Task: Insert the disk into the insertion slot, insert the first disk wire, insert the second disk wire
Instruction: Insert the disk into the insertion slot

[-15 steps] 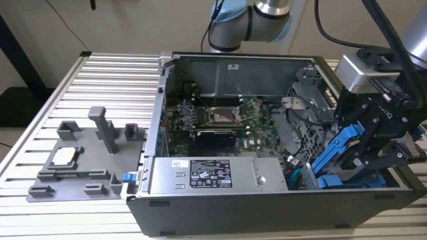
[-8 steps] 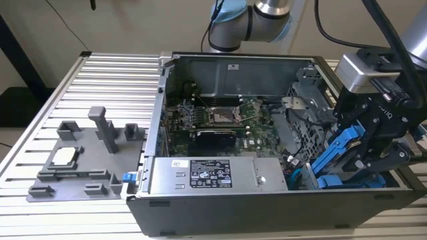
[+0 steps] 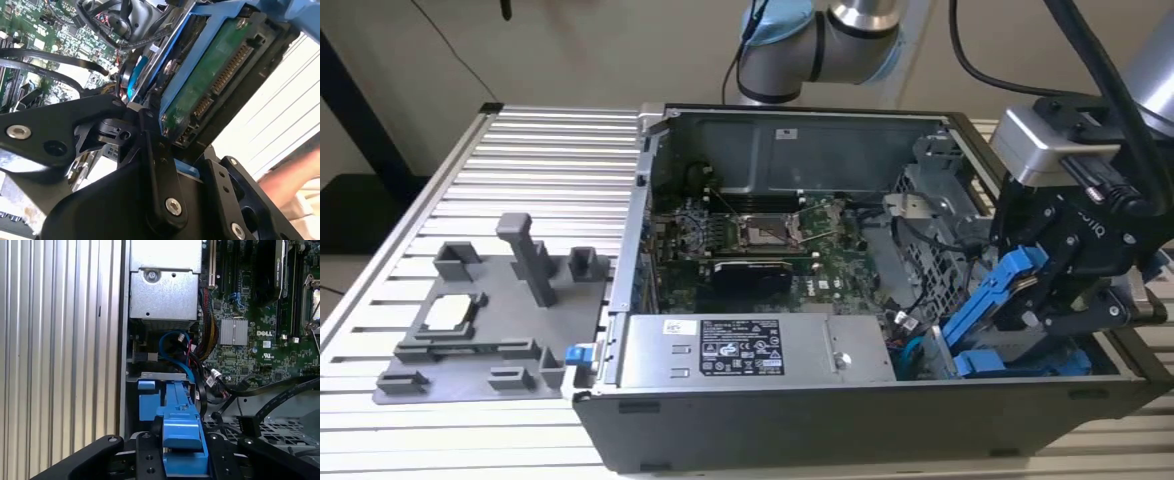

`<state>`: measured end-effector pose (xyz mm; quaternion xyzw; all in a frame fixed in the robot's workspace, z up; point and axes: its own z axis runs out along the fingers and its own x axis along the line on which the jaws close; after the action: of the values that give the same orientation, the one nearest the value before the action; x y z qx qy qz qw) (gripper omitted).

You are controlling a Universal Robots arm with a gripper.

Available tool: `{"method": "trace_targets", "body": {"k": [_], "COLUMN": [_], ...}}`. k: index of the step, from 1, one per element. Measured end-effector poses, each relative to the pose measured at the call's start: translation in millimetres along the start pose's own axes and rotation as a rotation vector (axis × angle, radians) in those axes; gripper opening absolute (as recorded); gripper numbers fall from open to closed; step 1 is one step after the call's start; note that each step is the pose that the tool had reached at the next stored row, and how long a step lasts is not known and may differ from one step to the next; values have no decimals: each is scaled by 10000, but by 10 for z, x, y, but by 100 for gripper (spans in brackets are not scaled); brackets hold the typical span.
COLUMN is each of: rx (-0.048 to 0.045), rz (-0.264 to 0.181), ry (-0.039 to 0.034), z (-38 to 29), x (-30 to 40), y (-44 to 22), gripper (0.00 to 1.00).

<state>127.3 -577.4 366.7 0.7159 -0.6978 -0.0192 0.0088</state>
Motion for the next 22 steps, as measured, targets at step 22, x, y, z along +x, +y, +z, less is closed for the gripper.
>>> {"method": "trace_targets", "body": {"k": [22], "rx": [189], "rz": [-7], "ry": [-214], "z": [-95], "x": [-3], "y": [22], "gripper": [47]}}
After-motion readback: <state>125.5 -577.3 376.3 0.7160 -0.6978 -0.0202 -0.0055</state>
